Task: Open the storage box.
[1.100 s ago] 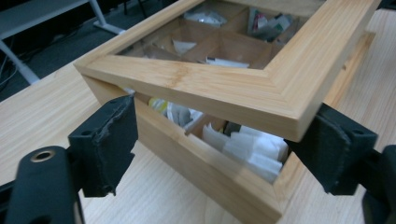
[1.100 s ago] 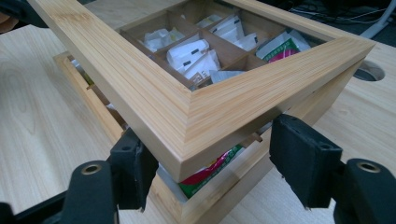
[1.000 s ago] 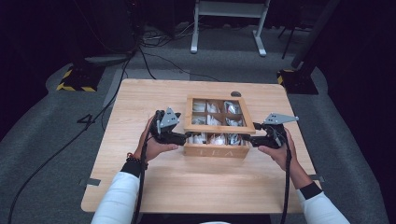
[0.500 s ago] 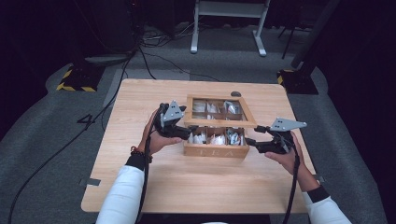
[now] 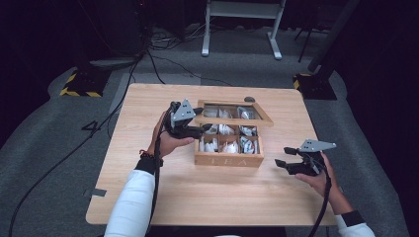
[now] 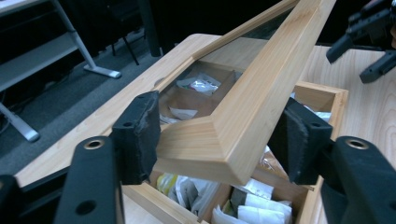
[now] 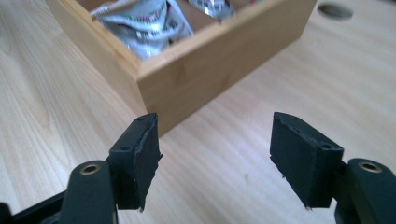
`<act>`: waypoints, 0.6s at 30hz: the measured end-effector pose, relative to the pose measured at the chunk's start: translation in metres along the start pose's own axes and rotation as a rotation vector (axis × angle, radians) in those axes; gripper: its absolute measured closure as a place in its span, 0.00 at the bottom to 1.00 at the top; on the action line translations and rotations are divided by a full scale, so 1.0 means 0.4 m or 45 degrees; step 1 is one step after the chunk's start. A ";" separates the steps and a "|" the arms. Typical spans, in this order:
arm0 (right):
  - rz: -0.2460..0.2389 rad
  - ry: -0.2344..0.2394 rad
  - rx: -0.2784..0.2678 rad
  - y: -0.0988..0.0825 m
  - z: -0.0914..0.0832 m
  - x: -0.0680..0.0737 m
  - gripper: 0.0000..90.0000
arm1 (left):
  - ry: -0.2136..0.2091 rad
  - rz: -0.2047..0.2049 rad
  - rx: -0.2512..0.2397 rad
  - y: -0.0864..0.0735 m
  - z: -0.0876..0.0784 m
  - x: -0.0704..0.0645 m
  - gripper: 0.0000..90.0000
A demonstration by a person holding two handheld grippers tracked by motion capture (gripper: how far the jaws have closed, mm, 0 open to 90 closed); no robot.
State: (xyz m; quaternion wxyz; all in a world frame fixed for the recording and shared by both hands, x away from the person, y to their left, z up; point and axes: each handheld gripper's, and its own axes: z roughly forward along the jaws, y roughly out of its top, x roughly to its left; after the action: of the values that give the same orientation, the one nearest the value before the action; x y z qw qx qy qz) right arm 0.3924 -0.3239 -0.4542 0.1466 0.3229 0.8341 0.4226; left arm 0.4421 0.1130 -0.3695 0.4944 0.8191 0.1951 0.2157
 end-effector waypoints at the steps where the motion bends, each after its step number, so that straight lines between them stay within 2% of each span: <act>1: 0.017 0.009 0.005 -0.010 0.004 -0.002 0.38 | 0.001 0.005 -0.003 0.002 0.001 0.000 0.44; 3: -0.003 -0.012 0.042 -0.025 0.011 -0.001 0.38 | -0.002 0.008 -0.004 0.007 0.001 0.004 0.45; 6: 0.020 0.005 0.036 -0.041 0.009 -0.001 0.38 | -0.008 0.008 -0.008 0.013 0.001 0.011 0.46; 8: 0.014 -0.003 0.043 -0.046 0.010 -0.002 0.38 | -0.010 -0.001 -0.014 0.019 0.001 0.017 0.46; 12: 0.042 0.012 0.043 -0.071 0.008 -0.006 0.37 | -0.008 -0.029 -0.033 0.037 0.001 0.035 0.47; 15: 0.018 0.012 0.066 -0.081 0.012 -0.003 0.36 | -0.003 -0.040 -0.040 0.045 0.002 0.042 0.47; 16: -0.012 0.005 0.086 -0.090 0.014 0.000 0.37 | 0.001 -0.048 -0.045 0.049 0.002 0.045 0.47; 18: -0.016 0.023 0.090 -0.095 0.016 0.002 0.37 | -0.002 -0.055 -0.049 0.056 0.003 0.053 0.47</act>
State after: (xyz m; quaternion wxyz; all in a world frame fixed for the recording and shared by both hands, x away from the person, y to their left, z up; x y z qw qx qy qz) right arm 0.3794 -0.3359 -0.4882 0.1301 0.3189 0.8517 0.3948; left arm 0.4630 0.1137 -0.3466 0.5148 0.8052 0.2083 0.2079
